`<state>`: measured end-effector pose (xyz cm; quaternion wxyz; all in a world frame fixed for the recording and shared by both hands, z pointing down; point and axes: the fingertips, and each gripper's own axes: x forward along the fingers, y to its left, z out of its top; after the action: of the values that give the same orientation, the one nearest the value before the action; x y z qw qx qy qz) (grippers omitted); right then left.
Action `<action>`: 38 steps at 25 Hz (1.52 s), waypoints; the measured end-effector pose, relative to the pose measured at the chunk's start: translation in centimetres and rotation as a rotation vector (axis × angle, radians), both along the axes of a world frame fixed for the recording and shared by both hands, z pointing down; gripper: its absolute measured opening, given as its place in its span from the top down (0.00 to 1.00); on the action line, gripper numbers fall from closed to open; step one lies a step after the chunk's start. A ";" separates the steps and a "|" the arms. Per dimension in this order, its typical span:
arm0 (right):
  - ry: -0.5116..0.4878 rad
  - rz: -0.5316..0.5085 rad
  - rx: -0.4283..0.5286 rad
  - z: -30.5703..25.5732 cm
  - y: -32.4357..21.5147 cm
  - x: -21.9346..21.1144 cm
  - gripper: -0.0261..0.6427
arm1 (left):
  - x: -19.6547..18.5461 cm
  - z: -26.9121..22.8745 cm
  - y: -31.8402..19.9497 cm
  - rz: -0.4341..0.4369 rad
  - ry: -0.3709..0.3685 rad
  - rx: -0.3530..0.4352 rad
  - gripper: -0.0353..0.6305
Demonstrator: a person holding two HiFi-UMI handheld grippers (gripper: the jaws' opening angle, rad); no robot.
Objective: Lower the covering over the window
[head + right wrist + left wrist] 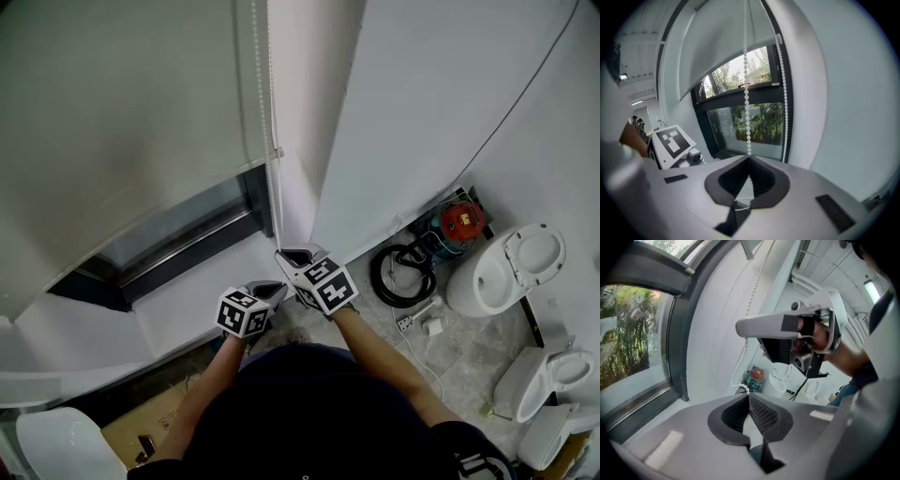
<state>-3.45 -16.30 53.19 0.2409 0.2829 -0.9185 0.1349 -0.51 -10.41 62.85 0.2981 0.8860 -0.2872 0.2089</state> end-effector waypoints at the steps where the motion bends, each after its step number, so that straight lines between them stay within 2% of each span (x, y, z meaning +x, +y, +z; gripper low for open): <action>1: 0.003 0.001 -0.008 0.4 0.0 0.0 0.94 | -0.1 0.0 0.0 0.000 0.000 -0.001 0.93; 11: 0.028 0.003 0.005 1.1 -0.8 0.1 0.94 | 0.0 -0.1 0.2 0.001 0.002 -0.003 0.93; 21: 0.105 -0.004 -0.091 5.8 0.8 1.0 0.94 | -0.4 0.1 0.2 -0.001 0.002 -0.008 0.93; 33: 0.121 -0.025 -0.070 5.9 1.2 -0.3 0.94 | -1.0 0.0 0.6 -0.013 -0.003 -0.004 0.93; 38: 0.171 -0.042 -0.086 7.0 1.1 0.1 0.94 | -1.0 0.0 0.5 -0.018 -0.002 -0.007 0.93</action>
<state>-3.34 -15.21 60.22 0.3334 0.2633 -0.8937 0.1445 -1.56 -9.87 62.80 0.3025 0.8822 -0.2946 0.2083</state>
